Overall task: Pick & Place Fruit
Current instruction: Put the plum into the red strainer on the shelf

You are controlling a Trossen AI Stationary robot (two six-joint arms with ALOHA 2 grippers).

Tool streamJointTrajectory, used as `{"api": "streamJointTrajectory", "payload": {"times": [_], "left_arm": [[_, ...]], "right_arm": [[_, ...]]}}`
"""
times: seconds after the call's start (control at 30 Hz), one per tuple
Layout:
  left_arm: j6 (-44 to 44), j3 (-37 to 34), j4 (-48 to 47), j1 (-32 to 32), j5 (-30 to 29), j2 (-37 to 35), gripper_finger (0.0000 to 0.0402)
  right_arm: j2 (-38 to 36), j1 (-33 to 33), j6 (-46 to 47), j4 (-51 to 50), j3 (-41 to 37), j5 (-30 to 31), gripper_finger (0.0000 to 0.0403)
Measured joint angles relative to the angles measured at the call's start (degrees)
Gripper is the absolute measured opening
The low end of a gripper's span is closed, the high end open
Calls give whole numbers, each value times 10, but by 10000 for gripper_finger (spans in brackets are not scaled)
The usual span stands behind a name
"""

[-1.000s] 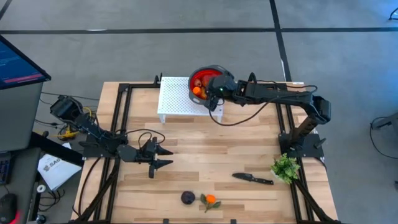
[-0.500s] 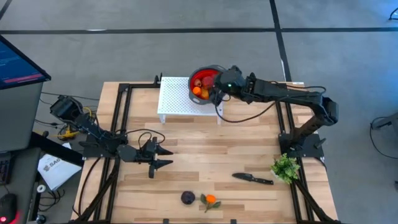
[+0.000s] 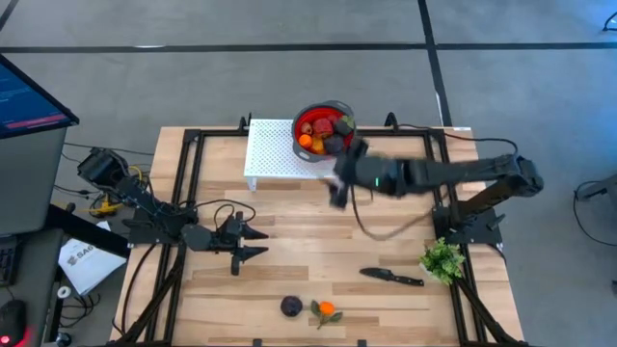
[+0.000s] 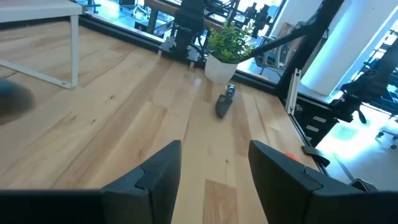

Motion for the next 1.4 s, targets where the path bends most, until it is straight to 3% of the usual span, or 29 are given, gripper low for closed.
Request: {"api": "streamJointTrajectory", "payload": {"times": [0.27, 0.5, 0.6, 0.73, 0.83, 0.97, 1.13, 1.27, 1.4], "left_arm": [[104, 68, 1, -66, -1, 19, 162], [116, 156, 1, -114, 6, 144, 142], [123, 196, -1, -126, 58, 208, 138], [128, 245, 1, -130, 175, 276, 135], [146, 280, 2, -128, 185, 318, 139], [202, 324, 0, -115, 183, 376, 169], [256, 349, -3, -99, 175, 400, 243], [303, 349, -41, -101, 113, 400, 293], [331, 349, -96, -103, 79, 400, 312]], "right_arm": [[58, 158, 115, 210, -131, 19, 304], [159, 264, 198, 350, -144, 93, 304], [195, 298, 229, 381, -144, 124, 304], [223, 330, 284, 394, -144, 165, 304], [236, 343, 316, 398, -144, 177, 304], [245, 356, 334, 420, -144, 180, 304], [246, 375, 346, 424, -144, 188, 304], [246, 387, 351, 424, -144, 195, 304], [246, 392, 351, 423, -144, 197, 304]]}}
